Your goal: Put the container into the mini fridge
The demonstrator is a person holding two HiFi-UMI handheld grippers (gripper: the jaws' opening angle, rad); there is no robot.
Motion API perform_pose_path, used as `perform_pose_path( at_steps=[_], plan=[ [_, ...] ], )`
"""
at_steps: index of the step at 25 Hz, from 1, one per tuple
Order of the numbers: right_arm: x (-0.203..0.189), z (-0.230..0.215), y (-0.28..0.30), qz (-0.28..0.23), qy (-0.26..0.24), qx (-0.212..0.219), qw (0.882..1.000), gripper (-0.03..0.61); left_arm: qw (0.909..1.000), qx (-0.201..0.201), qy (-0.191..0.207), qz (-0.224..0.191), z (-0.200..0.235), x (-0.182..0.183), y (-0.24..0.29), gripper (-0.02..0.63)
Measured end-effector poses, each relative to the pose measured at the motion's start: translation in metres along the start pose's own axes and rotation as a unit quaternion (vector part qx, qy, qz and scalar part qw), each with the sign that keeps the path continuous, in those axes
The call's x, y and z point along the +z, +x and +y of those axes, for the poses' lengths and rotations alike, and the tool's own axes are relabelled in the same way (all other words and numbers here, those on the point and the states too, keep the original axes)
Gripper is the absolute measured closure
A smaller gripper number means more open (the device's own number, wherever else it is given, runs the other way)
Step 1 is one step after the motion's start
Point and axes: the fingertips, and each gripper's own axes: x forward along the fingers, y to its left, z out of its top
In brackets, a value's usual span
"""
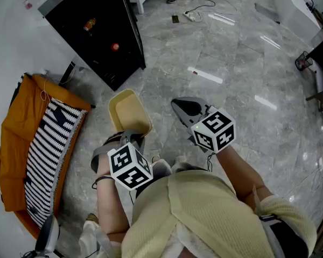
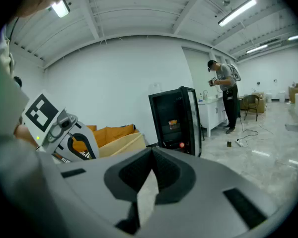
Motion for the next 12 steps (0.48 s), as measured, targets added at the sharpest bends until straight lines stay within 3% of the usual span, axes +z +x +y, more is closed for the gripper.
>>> perform_pose_path(
  at_steps=[12],
  plan=[
    [-0.0065,-0.0009,-0.0034,0.003,0.003,0.005,1.0,0.551,0.9999,-0.012,-0.001,0.004,-0.0061,0.002,0.0088,0.586]
  ],
)
